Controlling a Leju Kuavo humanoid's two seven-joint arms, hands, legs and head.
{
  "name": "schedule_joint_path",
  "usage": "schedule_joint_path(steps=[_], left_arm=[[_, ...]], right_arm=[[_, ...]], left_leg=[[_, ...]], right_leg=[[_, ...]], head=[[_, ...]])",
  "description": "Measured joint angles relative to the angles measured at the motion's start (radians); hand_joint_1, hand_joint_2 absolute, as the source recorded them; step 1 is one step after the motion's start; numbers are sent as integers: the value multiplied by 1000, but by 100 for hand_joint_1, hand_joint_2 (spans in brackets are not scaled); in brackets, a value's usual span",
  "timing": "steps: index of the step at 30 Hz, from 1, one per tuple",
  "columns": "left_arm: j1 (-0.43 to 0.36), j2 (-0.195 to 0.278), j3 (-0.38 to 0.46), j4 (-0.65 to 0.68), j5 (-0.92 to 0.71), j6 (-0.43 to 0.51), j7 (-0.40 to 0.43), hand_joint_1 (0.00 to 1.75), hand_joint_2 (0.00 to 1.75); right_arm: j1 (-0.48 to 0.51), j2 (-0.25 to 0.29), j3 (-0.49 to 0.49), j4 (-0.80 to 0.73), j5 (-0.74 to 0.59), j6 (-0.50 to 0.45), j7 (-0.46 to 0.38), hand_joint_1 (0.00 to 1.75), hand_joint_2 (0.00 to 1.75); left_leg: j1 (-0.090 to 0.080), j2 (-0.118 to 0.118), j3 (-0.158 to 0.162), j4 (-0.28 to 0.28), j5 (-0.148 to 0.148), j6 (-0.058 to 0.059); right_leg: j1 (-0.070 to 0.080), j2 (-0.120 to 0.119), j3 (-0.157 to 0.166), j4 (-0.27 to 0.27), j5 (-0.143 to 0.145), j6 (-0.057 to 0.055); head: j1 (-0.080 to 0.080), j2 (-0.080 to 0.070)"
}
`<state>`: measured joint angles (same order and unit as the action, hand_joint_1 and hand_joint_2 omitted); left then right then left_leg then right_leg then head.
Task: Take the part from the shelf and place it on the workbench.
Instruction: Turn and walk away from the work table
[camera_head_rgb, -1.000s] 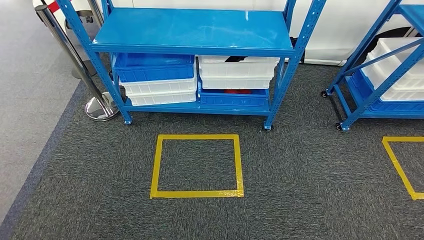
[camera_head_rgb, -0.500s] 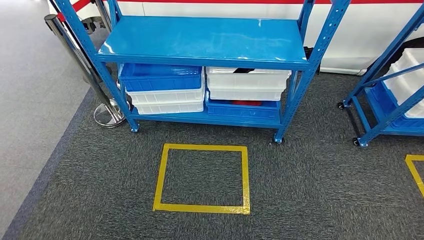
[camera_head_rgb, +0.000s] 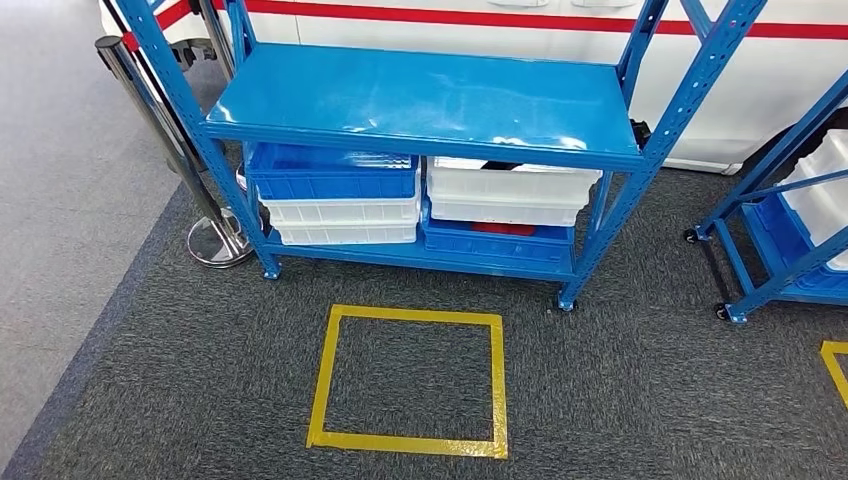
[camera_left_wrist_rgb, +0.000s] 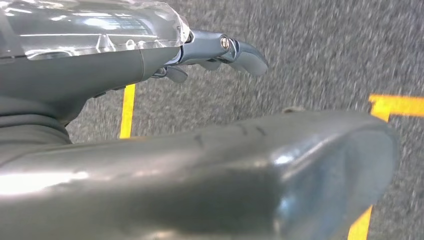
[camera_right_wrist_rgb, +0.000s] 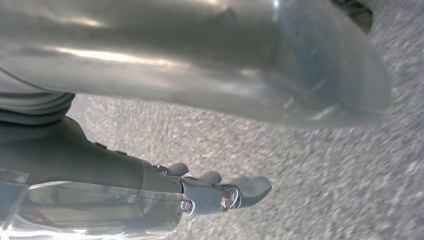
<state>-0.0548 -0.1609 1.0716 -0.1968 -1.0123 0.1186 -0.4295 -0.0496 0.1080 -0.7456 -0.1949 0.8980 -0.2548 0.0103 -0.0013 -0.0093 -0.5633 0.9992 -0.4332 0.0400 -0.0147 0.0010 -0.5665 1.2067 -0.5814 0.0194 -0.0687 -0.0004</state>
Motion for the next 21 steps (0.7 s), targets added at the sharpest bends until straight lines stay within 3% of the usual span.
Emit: schedule_joint_path(steps=[2,3,4,5,6,8,12,13,15,17,18,19,21], left_arm=[[0,0,0,0,-2,0,1,0,0],[1,0,0,0,-2,0,1,0,0],[2,0,0,0,-3,0,2,0,0],[3,-1,0,0,-3,0,2,0,0],[4,-2,0,0,-3,0,2,0,0],[2,-4,0,0,-4,0,2,0,0],[-4,-3,0,0,-4,1,0,0,0],[-4,-3,0,0,-4,1,-1,0,0],[-5,-3,0,0,-5,1,-2,0,0],[-3,-3,0,0,-5,1,-2,0,0],[-2,-3,0,0,-5,1,-2,0,0],[-1,-3,0,0,-5,1,-2,0,0],[1,-2,0,0,-5,1,-2,0,0]], right_arm=[[0,0,0,0,0,1,1,0,0],[1,0,0,0,0,1,1,0,0],[2,-1,-1,0,0,0,2,0,0],[4,-2,-2,0,0,0,2,0,0],[7,-3,-3,0,0,0,2,0,0],[9,-3,-6,0,0,0,2,0,0],[8,-2,-11,0,-1,1,1,0,0],[8,-2,-11,0,-1,1,1,0,0],[7,-2,-13,0,-1,0,0,0,0],[6,-3,-14,0,-1,0,-1,0,0],[6,-3,-14,0,-1,0,-2,0,0],[7,-2,-14,0,-1,0,-3,0,0],[8,-1,-14,0,-1,0,-6,0,0]], left_leg=[[-1,-2,12,0,-14,1],[-2,-4,22,0,-22,0],[-1,-6,33,1,-30,-2],[-1,-7,46,1,-40,-4],[-2,-9,56,2,-50,-8],[-4,-11,69,5,-69,-20],[-5,-9,80,40,-89,-43],[-3,-7,66,71,-98,-48],[2,-3,2,181,-134,-58],[8,-1,-76,284,-177,-65],[10,0,-99,299,-181,-68],[11,1,-107,279,-164,-68],[11,4,-86,163,-71,-60]], right_leg=[[-1,0,-69,75,-47,6],[-2,0,-86,74,-46,9],[-2,0,-87,44,-23,10],[-3,0,-76,-12,21,9],[-2,0,-62,-74,75,6],[3,0,-43,-153,128,-7],[3,-1,-20,-169,124,-37],[2,-2,-11,-170,119,-43],[1,-3,3,-172,108,-50],[1,-2,17,-172,94,-51],[1,-2,27,-172,86,-50],[1,-2,39,-172,76,-49],[1,-2,64,-173,57,-44]], head=[[0,0],[0,0],[0,0],[0,0],[0,0],[0,0],[0,0],[0,0],[0,0],[0,0],[0,0],[0,0],[0,0]])
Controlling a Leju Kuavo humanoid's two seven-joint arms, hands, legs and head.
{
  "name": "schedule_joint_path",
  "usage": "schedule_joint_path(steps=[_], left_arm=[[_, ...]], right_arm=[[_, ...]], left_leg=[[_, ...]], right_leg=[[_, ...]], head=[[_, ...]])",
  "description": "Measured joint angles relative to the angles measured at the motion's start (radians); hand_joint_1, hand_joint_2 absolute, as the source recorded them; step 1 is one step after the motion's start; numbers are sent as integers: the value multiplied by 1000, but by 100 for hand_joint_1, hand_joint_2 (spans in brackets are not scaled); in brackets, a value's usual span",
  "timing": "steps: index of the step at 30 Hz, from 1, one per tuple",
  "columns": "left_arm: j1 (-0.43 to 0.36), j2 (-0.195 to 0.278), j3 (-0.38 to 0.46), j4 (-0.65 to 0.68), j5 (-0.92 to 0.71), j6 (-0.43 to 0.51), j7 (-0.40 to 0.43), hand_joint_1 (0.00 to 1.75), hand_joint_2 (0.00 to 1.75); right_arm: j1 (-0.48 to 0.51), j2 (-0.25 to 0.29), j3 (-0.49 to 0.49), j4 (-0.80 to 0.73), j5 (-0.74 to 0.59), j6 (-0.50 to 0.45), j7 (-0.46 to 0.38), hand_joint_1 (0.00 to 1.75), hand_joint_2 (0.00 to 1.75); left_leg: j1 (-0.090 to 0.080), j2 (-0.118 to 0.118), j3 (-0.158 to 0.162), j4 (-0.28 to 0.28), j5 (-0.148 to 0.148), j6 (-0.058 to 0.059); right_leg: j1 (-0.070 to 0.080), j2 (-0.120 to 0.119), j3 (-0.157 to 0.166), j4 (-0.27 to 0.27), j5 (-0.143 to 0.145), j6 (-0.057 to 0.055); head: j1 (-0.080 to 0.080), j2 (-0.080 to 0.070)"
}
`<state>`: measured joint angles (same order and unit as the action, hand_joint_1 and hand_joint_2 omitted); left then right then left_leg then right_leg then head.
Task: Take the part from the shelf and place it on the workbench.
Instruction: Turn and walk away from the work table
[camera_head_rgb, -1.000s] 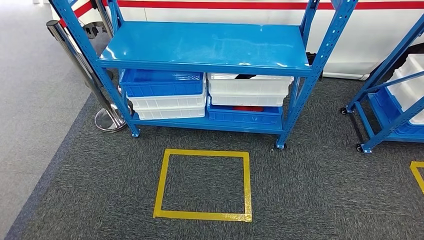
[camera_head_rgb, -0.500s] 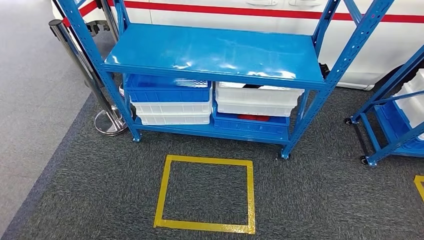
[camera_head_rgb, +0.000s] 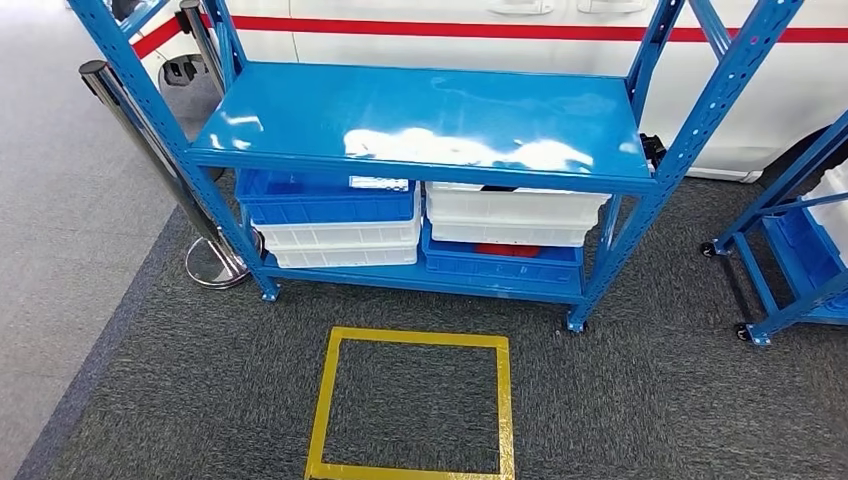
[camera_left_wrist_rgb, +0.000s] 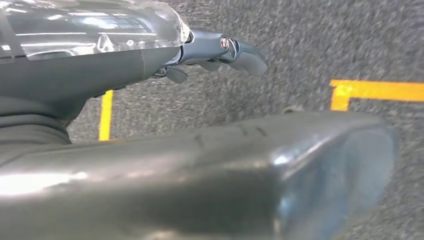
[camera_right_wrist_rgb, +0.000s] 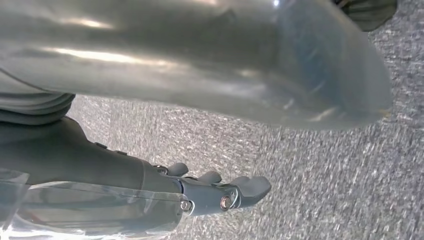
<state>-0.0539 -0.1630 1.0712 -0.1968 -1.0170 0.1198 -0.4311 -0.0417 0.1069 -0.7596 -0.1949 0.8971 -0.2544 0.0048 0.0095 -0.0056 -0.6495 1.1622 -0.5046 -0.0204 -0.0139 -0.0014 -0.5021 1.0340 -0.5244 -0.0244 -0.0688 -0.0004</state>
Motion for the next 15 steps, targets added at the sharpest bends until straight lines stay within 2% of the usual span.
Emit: schedule_joint_path(steps=[1,2,3,5,7,8,11,12,13,14,15], left_arm=[[1,1,0,0,0,0,0,0,0],[1,2,0,0,0,0,0,0,0],[2,2,0,0,0,0,0,0,0],[2,3,0,0,0,0,0,0,0],[3,2,0,0,0,0,-1,0,0],[2,2,0,0,0,0,-1,0,0],[-1,2,0,0,0,-2,-2,0,0],[-1,2,0,0,0,-3,-2,0,0],[1,2,0,0,0,-3,-2,0,0],[2,2,0,0,0,-4,-2,0,0],[3,1,0,0,0,-5,-2,0,0]], right_arm=[[0,1,0,0,0,0,-1,0,0],[-1,2,0,0,0,0,-2,0,0],[-2,3,0,0,0,0,-2,0,0],[-6,3,0,0,0,0,-2,0,0],[-6,2,0,0,0,0,-2,0,0],[-7,2,0,0,0,0,-2,0,0],[-7,2,0,0,1,0,-2,0,0],[-7,2,0,0,2,0,-2,0,0],[-5,2,0,0,2,0,-2,0,0],[-4,1,0,0,2,0,-2,0,0],[-2,0,0,0,3,0,-2,0,0]], left_leg=[[-3,2,11,-56,41,6],[-7,4,19,-95,68,13],[-10,5,23,-118,81,20],[-11,2,36,-132,76,32],[-7,-1,63,-149,75,43],[-5,-2,76,-156,73,48],[-7,-2,95,-160,56,57],[-7,-3,103,-160,49,57],[-7,-4,113,-159,41,56],[-7,-5,126,-159,32,54],[-7,-6,137,-159,22,51]], right_leg=[[0,0,10,0,-9,4],[1,0,15,-2,-15,8],[1,1,20,-3,-18,15],[2,1,29,-2,-16,29],[1,1,23,32,-18,39],[0,1,2,74,-30,42],[-2,2,-116,236,-103,48],[-2,2,-145,258,-115,49],[-2,1,-157,248,-104,49],[-3,1,-155,209,-72,48],[-4,1,-143,148,-21,47]], head=[[0,0],[0,0],[0,0],[0,0],[0,0],[0,0],[0,0],[0,0],[0,0],[0,0],[0,0]])
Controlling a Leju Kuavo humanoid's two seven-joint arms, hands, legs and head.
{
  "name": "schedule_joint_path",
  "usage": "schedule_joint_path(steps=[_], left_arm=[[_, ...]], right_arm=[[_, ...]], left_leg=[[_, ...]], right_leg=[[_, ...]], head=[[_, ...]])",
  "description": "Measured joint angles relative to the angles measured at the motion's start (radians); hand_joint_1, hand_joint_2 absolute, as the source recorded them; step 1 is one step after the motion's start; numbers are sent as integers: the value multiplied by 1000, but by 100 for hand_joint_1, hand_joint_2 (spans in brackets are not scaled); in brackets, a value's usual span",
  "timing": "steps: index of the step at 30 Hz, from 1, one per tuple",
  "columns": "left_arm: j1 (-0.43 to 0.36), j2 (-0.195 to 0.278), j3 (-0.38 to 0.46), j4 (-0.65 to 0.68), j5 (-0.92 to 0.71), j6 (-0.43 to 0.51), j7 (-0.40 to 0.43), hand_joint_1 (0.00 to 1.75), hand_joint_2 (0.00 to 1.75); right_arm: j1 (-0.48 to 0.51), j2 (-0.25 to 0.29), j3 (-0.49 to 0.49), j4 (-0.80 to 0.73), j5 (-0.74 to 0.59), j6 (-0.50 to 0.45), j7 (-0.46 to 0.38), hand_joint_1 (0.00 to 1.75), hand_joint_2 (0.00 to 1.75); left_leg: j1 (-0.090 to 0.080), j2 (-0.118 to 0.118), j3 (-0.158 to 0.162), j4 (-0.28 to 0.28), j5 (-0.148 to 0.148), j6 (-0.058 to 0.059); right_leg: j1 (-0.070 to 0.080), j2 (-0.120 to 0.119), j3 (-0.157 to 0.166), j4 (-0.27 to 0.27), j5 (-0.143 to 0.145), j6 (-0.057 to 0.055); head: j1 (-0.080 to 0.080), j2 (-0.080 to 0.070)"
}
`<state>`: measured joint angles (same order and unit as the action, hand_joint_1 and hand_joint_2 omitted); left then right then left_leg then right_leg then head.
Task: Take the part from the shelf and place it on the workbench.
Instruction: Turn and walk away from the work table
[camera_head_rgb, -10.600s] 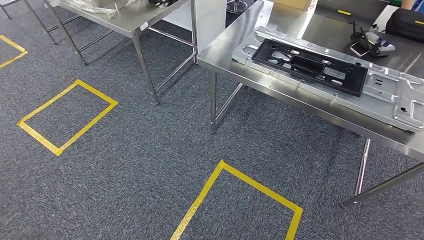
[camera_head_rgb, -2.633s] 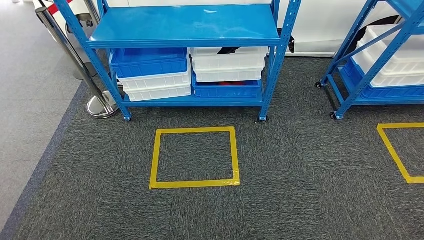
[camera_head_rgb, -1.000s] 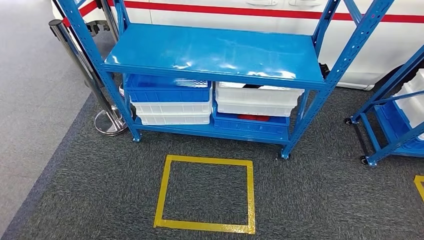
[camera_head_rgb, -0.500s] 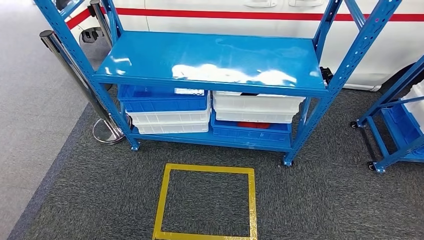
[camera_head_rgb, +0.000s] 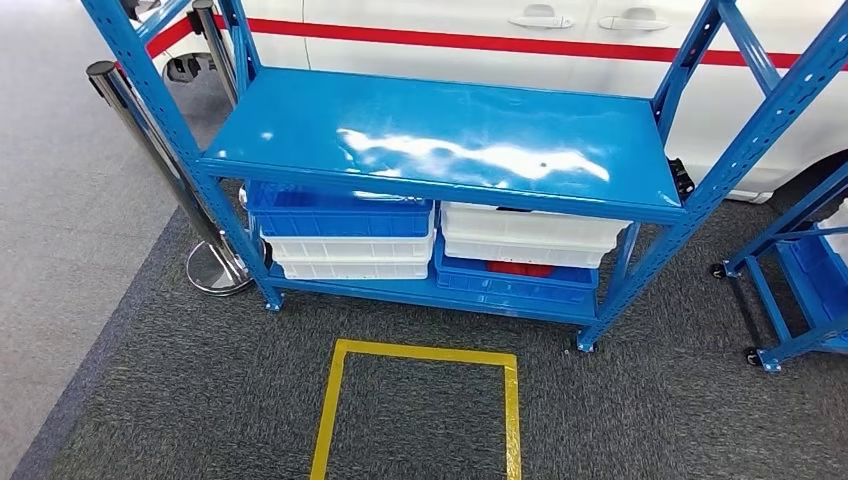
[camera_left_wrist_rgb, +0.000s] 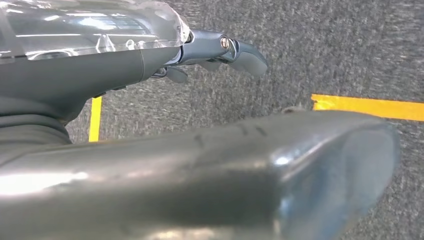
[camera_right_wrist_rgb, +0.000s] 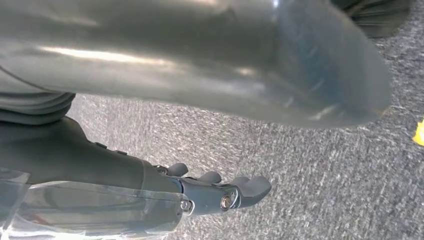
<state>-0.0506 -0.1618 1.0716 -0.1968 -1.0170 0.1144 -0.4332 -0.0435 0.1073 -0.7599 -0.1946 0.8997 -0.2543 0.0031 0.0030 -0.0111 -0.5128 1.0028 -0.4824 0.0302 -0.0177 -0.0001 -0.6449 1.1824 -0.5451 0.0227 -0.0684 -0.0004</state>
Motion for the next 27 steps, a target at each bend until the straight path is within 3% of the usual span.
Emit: schedule_joint_path(steps=[1,3,7,9,11,12,13,14,16,18,20,23,24,27], left_arm=[[0,-1,0,0,0,-2,0,0,0],[-2,-2,0,0,-1,-4,-1,0,0],[-7,-1,0,0,-4,-7,-3,0,0],[-9,0,0,0,-5,-8,-4,0,0],[-9,-1,0,0,-4,-8,-3,0,0],[-7,-1,0,0,-2,-7,-2,0,0],[-6,-1,0,0,0,-7,-2,0,0],[-5,-1,0,0,1,-6,-1,0,0],[-4,-1,0,0,3,-4,0,0,0],[-3,0,0,0,6,0,0,0,0],[-1,1,1,0,9,5,1,0,0],[1,-3,1,0,9,7,0,0,0],[0,-4,1,0,9,7,0,0,0],[-2,-4,1,0,5,8,0,0,0]], right_arm=[[2,-1,0,0,0,0,0,0,0],[3,-2,-1,0,0,0,0,0,0],[4,-1,-1,0,0,0,-2,0,0],[4,-1,-1,0,1,0,-4,0,0],[3,-2,-1,0,6,0,-5,0,0],[2,-2,-1,0,9,0,-5,0,0],[2,-2,-1,0,12,0,-6,0,0],[3,-2,-1,0,14,0,-6,0,0],[3,-2,-1,0,18,0,-6,0,0],[2,0,-1,0,21,2,-5,0,0],[-1,1,-1,1,22,3,-4,0,0],[-4,-1,-1,0,22,3,-2,0,0],[-4,-1,-1,0,22,3,-1,0,0],[-5,-2,-1,0,21,3,0,0,0]], left_leg=[[-1,0,11,3,-10,-5],[-5,-1,22,8,-30,-18],[-6,1,32,46,-49,-39],[-1,4,-19,138,-82,-48],[2,5,-101,262,-133,-53],[3,5,-132,298,-147,-53],[3,5,-147,301,-142,-52],[3,5,-146,270,-116,-49],[-2,6,-113,144,-24,-35],[-12,7,-89,57,21,-20],[-17,6,-80,32,20,-6],[-8,4,-39,-1,30,8],[-6,4,-27,-7,30,11],[-8,3,-13,-9,16,16]], right_leg=[[0,0,11,-59,49,-2],[2,0,25,-126,98,-14],[1,0,48,-137,90,-42],[1,-1,61,-138,81,-51],[3,-1,70,-138,69,-55],[4,0,77,-138,62,-55],[5,0,87,-138,55,-55],[6,1,98,-138,46,-54],[7,0,122,-139,30,-50],[7,1,136,-145,18,-42],[7,1,147,-144,20,-27],[8,1,145,-106,10,-10],[7,1,123,-68,-10,-7],[3,1,10,84,-79,3]], head=[[0,0],[0,0],[0,0],[0,0],[0,0],[0,0],[-1,0],[-1,0],[0,0],[0,0],[-1,0],[0,0],[0,0],[0,0]])
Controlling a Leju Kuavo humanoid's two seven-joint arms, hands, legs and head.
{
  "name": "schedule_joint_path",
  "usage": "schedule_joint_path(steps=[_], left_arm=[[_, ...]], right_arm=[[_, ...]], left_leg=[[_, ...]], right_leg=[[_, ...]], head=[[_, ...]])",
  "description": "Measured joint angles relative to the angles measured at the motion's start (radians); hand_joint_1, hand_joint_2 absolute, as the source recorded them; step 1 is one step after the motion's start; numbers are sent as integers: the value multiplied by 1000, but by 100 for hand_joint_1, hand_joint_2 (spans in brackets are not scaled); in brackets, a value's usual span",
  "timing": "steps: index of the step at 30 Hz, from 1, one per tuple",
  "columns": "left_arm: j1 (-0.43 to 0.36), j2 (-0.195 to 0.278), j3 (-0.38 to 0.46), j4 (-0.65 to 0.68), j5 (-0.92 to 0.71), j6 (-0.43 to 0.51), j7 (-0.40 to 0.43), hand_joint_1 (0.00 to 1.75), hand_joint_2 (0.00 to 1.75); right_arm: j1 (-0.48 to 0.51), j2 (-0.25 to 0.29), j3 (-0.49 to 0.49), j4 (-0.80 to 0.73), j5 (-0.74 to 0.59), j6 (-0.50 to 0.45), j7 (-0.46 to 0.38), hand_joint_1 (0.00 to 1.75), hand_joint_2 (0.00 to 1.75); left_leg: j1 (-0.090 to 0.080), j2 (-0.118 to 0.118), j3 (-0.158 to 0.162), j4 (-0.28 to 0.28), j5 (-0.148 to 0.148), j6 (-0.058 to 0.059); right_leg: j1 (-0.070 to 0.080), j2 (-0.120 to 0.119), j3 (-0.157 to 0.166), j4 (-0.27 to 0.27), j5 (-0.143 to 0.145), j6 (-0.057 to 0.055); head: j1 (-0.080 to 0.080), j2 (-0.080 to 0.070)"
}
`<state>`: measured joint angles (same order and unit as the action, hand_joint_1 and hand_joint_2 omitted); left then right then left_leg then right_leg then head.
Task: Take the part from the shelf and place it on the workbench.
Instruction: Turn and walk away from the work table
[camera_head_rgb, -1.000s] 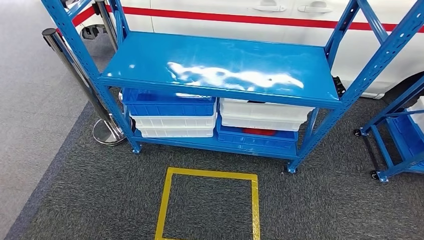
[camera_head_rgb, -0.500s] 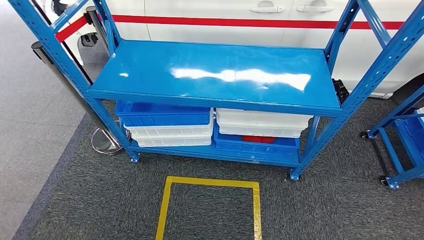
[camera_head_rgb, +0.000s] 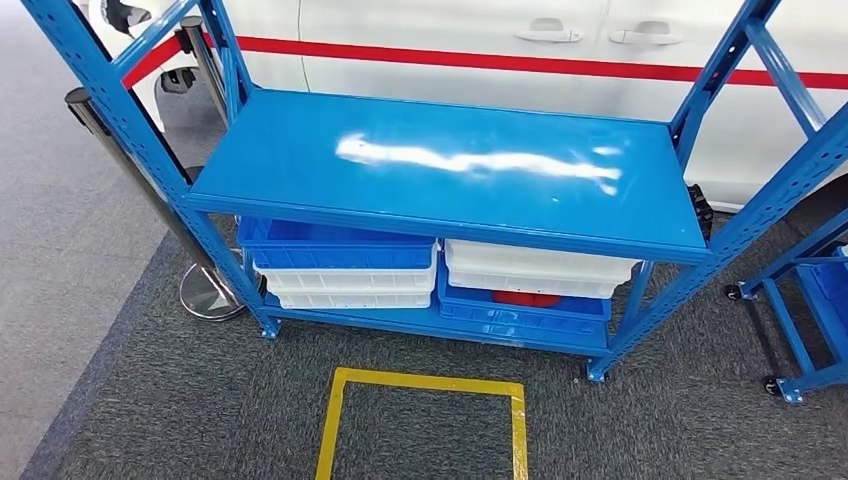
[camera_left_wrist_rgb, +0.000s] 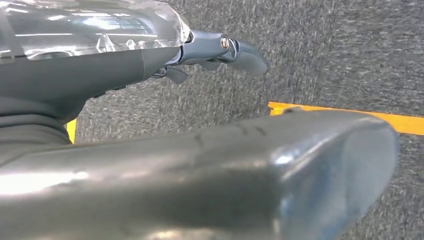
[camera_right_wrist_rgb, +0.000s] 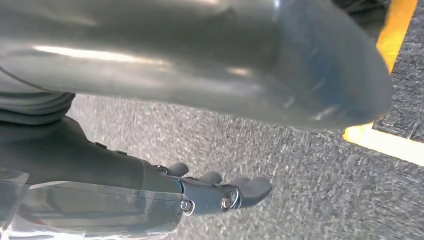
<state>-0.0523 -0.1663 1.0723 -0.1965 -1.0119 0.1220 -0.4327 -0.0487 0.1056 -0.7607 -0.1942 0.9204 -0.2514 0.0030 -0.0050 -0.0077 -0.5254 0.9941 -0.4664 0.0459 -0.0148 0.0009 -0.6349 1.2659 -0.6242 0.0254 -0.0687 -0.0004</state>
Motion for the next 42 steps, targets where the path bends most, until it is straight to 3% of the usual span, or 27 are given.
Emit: schedule_joint_path(steps=[1,2,5,7,10,11,12,15,16,17,20,22,25,27,30,31,32,33,35,37,39,40,42], left_arm=[[1,0,0,0,-2,0,0,0,0],[2,0,0,0,-4,-1,0,0,0],[6,-2,0,0,-6,-1,1,0,0],[3,-2,0,0,-9,-2,2,0,0],[-2,-1,0,0,-13,-2,1,0,0],[-3,-1,0,0,-14,-2,1,0,0],[-4,-1,0,0,-15,-2,1,0,0],[-4,0,0,0,-18,-2,2,0,0],[-3,0,0,0,-18,-2,2,0,0],[-2,0,0,0,-19,-2,2,0,0],[0,0,0,0,-19,-2,2,0,0],[1,1,0,0,-19,-2,2,0,0],[2,1,0,0,-18,-2,1,0,0],[1,1,0,0,-17,-2,0,0,0],[-1,1,0,0,-17,-2,0,0,0],[-1,1,0,0,-17,-2,0,0,0],[-1,0,0,0,-16,-1,0,0,0],[0,0,0,0,-15,0,1,0,0],[0,-1,0,0,-12,3,3,0,0],[-2,-2,0,0,-8,5,7,0,0],[-3,-2,0,0,-6,6,11,0,0],[-3,-2,1,0,-5,6,12,0,0],[-4,-1,1,0,-5,6,13,0,0]], right_arm=[[1,0,0,0,-1,0,0,0,0],[2,-1,0,0,-2,0,1,0,0],[9,-4,-1,0,-4,-1,3,0,0],[11,-4,-2,0,-5,-2,3,0,0],[8,-3,-4,0,-6,-3,4,0,0],[8,-2,-5,0,-6,-3,5,0,0],[8,-2,-7,0,-6,-4,6,0,0],[6,-2,-11,0,-8,-5,8,0,0],[6,-1,-12,0,-8,-5,9,0,0],[6,-1,-14,0,-8,-5,9,0,0],[7,0,-15,0,-9,-5,9,0,0],[6,1,-19,0,-17,-2,8,0,0],[2,2,-30,0,-32,3,1,0,0],[0,2,-37,0,-38,4,-2,0,0],[-1,2,-45,0,-40,3,-1,0,0],[0,2,-46,0,-39,-1,0,0,0],[1,2,-47,0,-36,-6,3,0,0],[3,2,-48,0,-32,-11,6,0,0],[6,2,-48,0,-23,-18,10,0,0],[6,1,-48,0,-14,-21,10,0,0],[4,1,-48,0,-15,-19,9,0,0],[4,1,-49,0,-19,-16,7,0,0],[2,2,-53,0,-31,-10,1,0,0]], left_leg=[[0,-1,8,0,-7,-1],[0,-2,18,0,-15,-3],[0,-4,51,3,-46,-15],[-2,-4,62,7,-64,-27],[-2,-2,73,29,-71,-42],[-1,-1,60,59,-76,-47],[1,0,35,106,-89,-51],[10,1,-83,282,-163,-67],[13,1,-109,303,-170,-70],[14,1,-119,289,-155,-71],[13,4,-83,117,-26,-60],[7,7,-68,53,5,-48],[5,10,-51,37,8,-26],[8,15,-33,27,5,-12],[3,28,-21,24,-7,-1],[1,32,-15,24,-12,0],[0,34,-8,24,-18,-1],[-1,34,1,25,-24,-3],[-2,36,20,25,-37,-9],[-3,38,26,26,-48,-19],[-4,40,31,37,-53,-32],[-4,39,34,45,-57,-37],[-1,31,27,81,-82,-48]], right_leg=[[-1,0,-25,17,-1,2],[-2,0,-33,1,18,2],[-1,-1,1,-167,151,-2],[3,-1,14,-224,187,-15],[2,0,32,-229,178,-37],[1,-1,41,-231,173,-43],[-1,-1,51,-232,169,-48],[-1,-1,68,-233,149,-53],[-1,0,76,-233,142,-52],[-1,0,87,-233,134,-50],[-1,-1,120,-234,111,-42],[0,0,129,-237,100,-31],[1,4,138,-221,101,-8],[0,3,117,-167,78,-1],[0,2,11,-3,1,3],[0,2,-19,30,-6,3],[1,2,-33,30,10,2],[1,1,-29,-5,46,-1],[5,-4,9,-128,133,-11],[12,-11,29,-202,151,-21],[14,-9,32,-215,145,-33],[11,-6,39,-220,156,-39],[5,3,52,-225,157,-48]], head=[[0,0],[0,0],[0,0],[0,0],[0,0],[0,0],[0,0],[0,0],[0,0],[0,0],[0,0],[0,0],[0,0],[0,0],[0,0],[0,0],[0,0],[0,0],[0,0],[1,0],[1,0],[1,0],[1,0]])
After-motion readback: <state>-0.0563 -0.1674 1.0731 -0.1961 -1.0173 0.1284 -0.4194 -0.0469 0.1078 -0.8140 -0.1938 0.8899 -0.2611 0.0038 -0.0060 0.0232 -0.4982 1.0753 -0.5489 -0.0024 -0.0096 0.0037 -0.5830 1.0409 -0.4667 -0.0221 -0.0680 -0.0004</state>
